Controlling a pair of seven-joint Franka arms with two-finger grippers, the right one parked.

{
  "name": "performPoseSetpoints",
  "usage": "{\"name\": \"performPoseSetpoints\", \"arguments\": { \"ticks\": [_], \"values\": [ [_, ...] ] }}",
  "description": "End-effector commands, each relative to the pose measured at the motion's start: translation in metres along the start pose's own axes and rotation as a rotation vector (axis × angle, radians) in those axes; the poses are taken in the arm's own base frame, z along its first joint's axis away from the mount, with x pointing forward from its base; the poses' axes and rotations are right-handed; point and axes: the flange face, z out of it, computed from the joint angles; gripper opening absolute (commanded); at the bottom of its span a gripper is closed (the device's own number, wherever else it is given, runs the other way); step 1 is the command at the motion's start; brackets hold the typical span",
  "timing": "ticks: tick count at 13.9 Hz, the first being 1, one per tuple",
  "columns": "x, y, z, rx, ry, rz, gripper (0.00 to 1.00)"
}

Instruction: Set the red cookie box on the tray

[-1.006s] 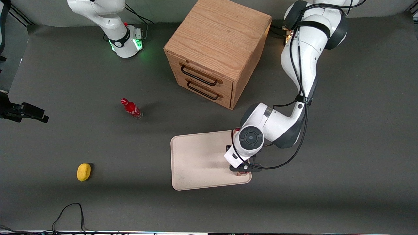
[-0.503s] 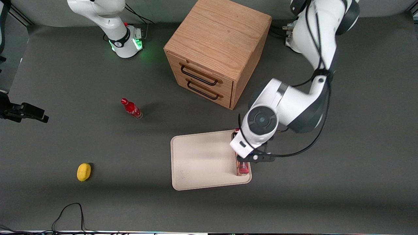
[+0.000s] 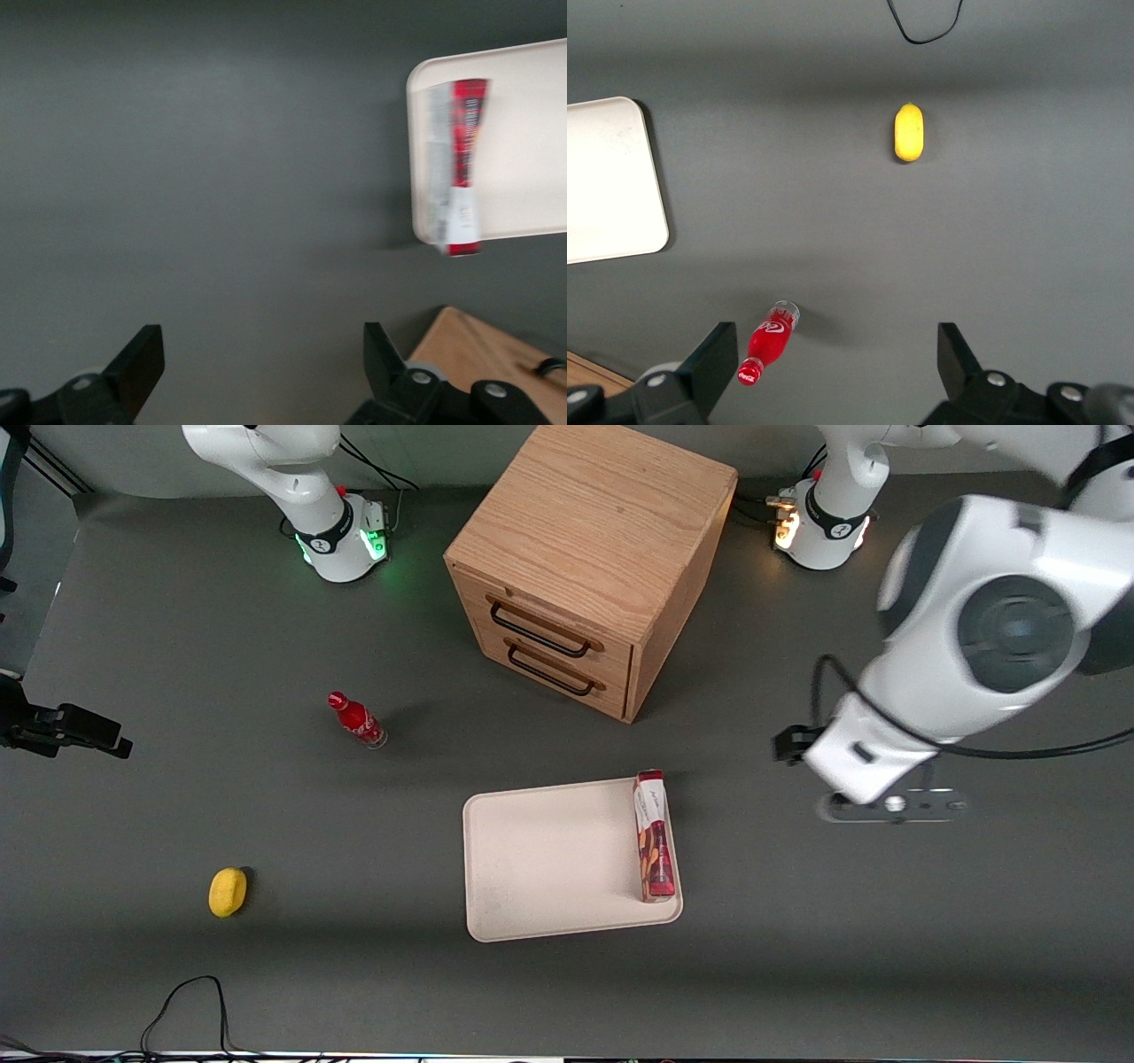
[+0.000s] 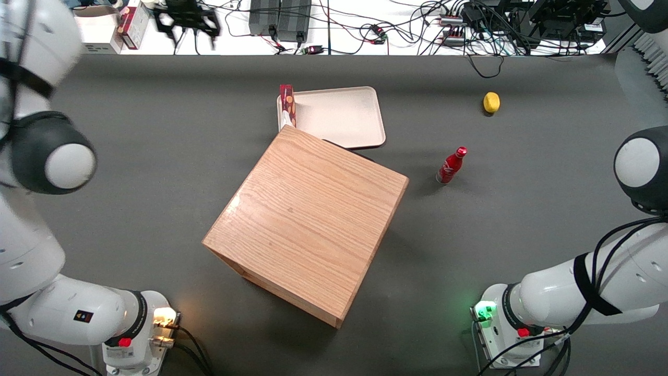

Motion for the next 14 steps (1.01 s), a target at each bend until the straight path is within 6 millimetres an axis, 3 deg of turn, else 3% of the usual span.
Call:
{"name": "performPoseSetpoints", "arguments": {
  "ticks": [1, 2, 6, 11, 14],
  "values": [
    [-0.024, -0.076, 0.012, -0.015, 0.028, 0.028, 1.00],
    [-0.028, -0.094, 0.018, -0.027, 0.040, 0.010, 1.00],
    [-0.044, -0.132, 0.043, -0.022, 0.074, 0.041, 1.00],
    [-0.046, -0.175, 0.040, -0.026, 0.098, -0.011, 1.00],
    [-0.046, -0.178, 0.031, -0.062, 0.112, -0.050, 1.00]
  ]
}}
